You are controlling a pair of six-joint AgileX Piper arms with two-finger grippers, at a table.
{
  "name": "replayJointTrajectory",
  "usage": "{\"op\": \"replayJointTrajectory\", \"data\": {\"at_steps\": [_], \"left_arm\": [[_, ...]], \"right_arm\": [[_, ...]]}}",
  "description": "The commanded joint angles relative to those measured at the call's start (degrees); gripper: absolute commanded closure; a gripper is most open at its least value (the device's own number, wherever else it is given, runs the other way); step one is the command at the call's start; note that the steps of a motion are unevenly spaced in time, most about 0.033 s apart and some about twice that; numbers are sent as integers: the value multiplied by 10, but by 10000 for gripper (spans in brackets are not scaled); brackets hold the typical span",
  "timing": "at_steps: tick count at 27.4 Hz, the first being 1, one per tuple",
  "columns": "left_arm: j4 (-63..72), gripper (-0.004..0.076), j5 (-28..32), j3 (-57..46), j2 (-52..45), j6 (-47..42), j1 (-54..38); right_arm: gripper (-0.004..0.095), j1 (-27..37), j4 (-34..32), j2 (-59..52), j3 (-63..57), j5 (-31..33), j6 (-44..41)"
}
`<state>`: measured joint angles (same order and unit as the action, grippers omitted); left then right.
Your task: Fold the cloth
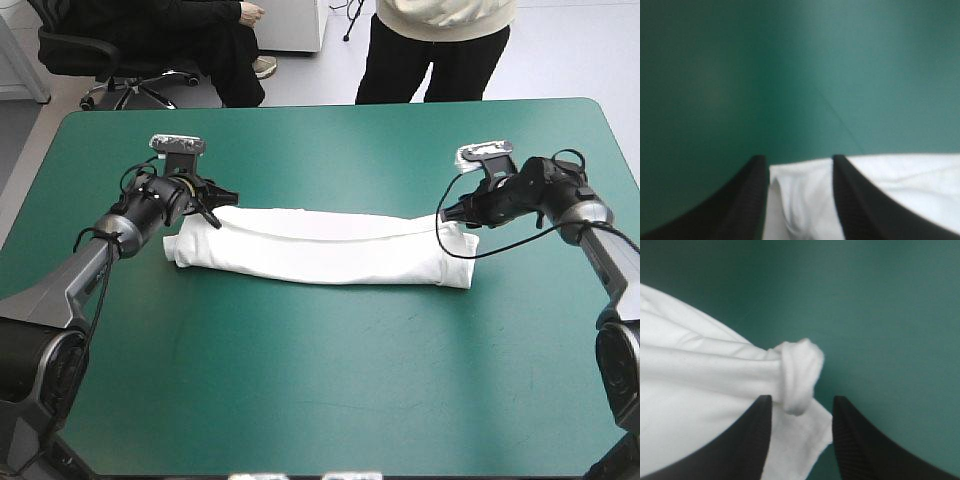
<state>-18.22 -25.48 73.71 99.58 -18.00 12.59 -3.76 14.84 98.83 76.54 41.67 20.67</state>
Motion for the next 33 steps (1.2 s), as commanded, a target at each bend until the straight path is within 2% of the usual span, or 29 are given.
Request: {"op": "replayJointTrajectory", "data": {"at_steps": [1,2,3,7,10,12,13,14,15,20,26,29,33], "left_arm": [[-7,96,-4,74,-28,-14,-17],[1,43,-34,102,-28,-11,-17],[13,45,-48,113,-28,1,-16],[165,118,-105,133,-30,160,14],[308,227,-151,133,-27,296,48],[383,350,-169,128,-23,360,74],[412,475,-175,124,-20,383,92],[429,648,-171,118,-13,393,107],[433,736,-167,115,-9,394,117],[451,736,-145,112,36,394,137],[471,736,-145,112,90,395,137],[490,736,-146,112,107,406,137],[503,736,-155,112,116,422,137]], "right_arm": [[337,36,8,-29,36,-6,-9],[348,53,12,-36,37,7,-5],[353,59,17,-43,37,13,-1],[358,66,27,-78,36,54,9],[358,66,23,-103,35,74,9],[359,70,20,-119,35,79,9],[370,74,18,-129,35,82,9],[403,81,19,-140,35,85,7],[423,85,19,-145,35,85,7],[536,92,22,-150,34,94,7],[537,92,63,-133,24,108,22],[472,92,105,-122,14,106,42],[309,92,158,-100,-11,105,50]]}}
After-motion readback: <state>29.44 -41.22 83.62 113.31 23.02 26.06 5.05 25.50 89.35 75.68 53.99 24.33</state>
